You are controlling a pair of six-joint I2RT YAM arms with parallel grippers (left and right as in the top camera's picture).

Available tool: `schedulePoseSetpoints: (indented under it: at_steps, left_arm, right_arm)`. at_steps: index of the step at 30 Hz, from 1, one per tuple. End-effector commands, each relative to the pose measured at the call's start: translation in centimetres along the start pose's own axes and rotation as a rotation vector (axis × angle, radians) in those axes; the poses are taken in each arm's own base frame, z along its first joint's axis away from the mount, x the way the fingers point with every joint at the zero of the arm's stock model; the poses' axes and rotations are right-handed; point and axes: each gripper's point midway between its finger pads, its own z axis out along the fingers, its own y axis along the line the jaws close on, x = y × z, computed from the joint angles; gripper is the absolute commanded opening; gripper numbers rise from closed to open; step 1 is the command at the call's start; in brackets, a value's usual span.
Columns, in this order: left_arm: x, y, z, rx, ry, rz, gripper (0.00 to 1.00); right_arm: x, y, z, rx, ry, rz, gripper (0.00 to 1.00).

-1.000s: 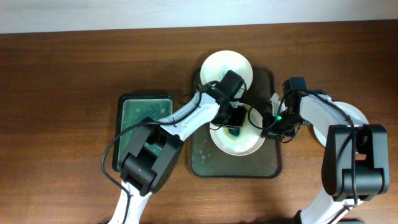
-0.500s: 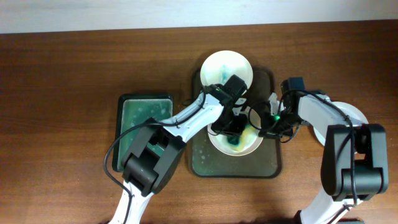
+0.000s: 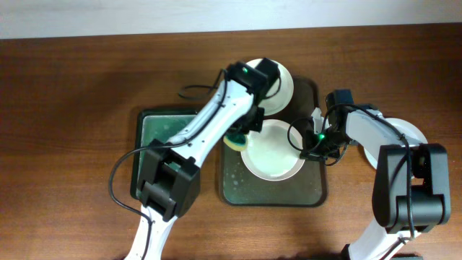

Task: Clean dirty plates on tray and stack at the side
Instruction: 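Return the sponge to the soapy tray with the left gripper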

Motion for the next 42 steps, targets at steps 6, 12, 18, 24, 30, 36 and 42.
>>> schedulePoseSetpoints:
  at_steps: [6,12,18,24,30,36,42]
  left_arm:
    - [1.2,12.5,-7.4,-0.208,-0.023,-0.132,0.00]
    - [3.4,20.1,-3.6,-0.233,0.144,-0.317,0.00]
    - [6.0,20.8,5.1,-0.062,0.279,-0.448,0.00]
    - [5.2,19.4,7.7,-0.046,0.220,-0.412,0.04]
    - [5.2,18.9,6.2,-0.022,0.197,-0.410,0.59]
    - [5.0,19.2,-2.5,0.033,-0.031,-0.423,1.00]
    - [6.8,19.6,-10.5,0.077,-0.257,-0.430,1.00]
  right_arm:
    - [0.2,-0.9,0.2,0.039,0.013,-0.003,0.04]
    - [0.2,-0.9,0.2,0.039,0.013,-0.003,0.04]
    - [0.1,-0.9,0.3,0.038,0.007,-0.006,0.04]
    - [-0.1,-0.9,0.3,0.038,0.001,-0.008,0.04]
    - [-0.3,-0.8,0.1,0.036,-0.006,-0.011,0.04]
    - [-1.0,-0.8,-3.7,0.174,-0.129,-0.024,0.04]
    - [-0.5,2.2,-10.8,0.426,-0.395,-0.099,0.04]
